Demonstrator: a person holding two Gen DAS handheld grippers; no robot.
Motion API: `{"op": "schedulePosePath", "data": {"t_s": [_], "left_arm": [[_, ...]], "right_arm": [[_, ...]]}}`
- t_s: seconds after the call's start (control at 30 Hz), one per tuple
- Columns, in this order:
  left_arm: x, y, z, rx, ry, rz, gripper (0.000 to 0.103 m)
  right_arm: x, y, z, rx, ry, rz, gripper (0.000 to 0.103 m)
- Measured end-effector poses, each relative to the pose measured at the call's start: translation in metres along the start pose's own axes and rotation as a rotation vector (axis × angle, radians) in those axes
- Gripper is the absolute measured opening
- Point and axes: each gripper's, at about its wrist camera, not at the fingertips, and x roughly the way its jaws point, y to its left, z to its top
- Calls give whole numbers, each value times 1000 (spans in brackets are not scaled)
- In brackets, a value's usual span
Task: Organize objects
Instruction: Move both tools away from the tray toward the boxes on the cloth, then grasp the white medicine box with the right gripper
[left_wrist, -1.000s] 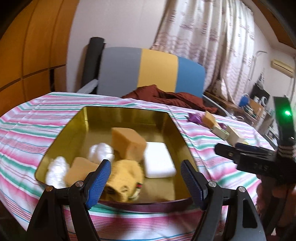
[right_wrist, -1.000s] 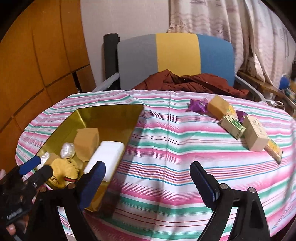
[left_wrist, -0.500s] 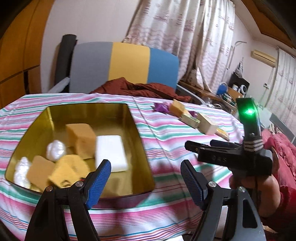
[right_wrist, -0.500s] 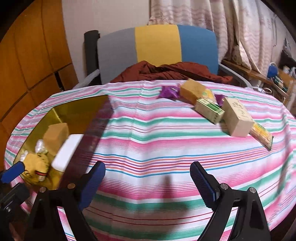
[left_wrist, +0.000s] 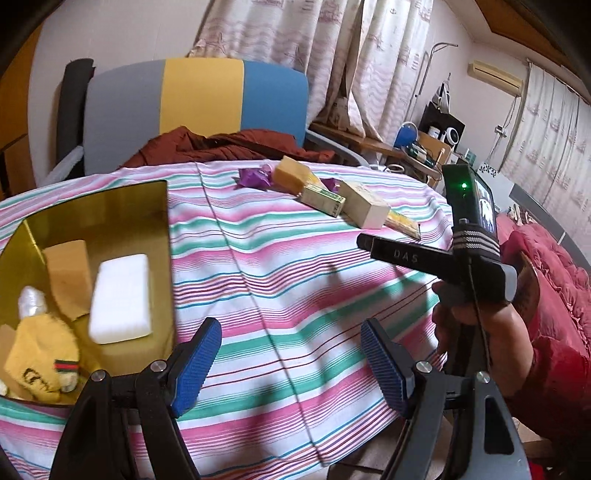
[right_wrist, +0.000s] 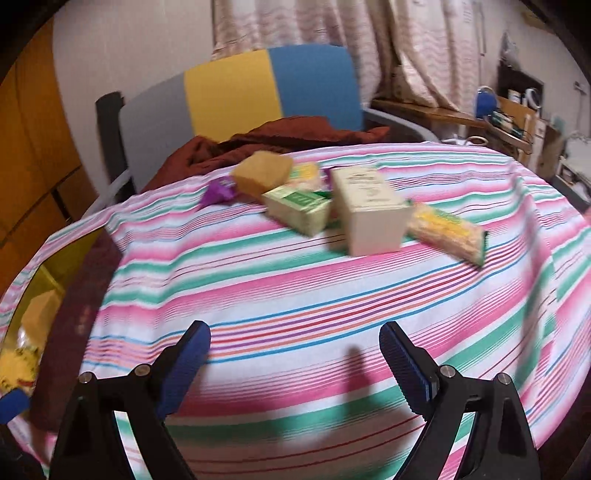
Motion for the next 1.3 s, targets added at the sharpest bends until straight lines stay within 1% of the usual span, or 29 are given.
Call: {"op": "schedulePosePath", "data": {"t_s": [0.1,0.17,0.33,0.43,0.5,0.57,0.63,0.67,0.73,0.87,1.07,1.17,1.3], "left_arm": [[5,-6,3,6,10,0,79],[8,-9,5,9,14,-2,79],[17,-15,11,12,33,-2,79],[22,-17,15,13,41,1,79],[26,-19,18,14,46,2,79],[30,-20,22,16,52,1,79],[37,-21,28,18,59,3,79],[39,-22,31,19,61,2,79],[49,-25,39,12,70,-6,79],[68,-31,56,-5,88,-14,79],[109,-37,88,-41,124,-30,79],[131,-36,104,-71,148,-23,79],[164,-37,128,-116,167,3,79]], "right_arm": [[6,-17,8,3,-21,-30,91],[10,-28,17,9,-41,-45,84],[29,-56,55,51,-97,-72,82],[44,-63,71,60,-100,-73,80],[58,-65,78,45,-88,-75,76],[69,-65,80,37,-63,-56,66],[76,-63,82,34,-40,-42,61],[79,-63,82,30,-35,-43,55],[84,-61,81,24,-23,-37,53],[83,-62,76,35,-41,-37,53],[81,-63,73,42,-50,-88,53],[77,-63,69,41,-53,-107,53],[69,-72,62,85,-71,-147,53]]}}
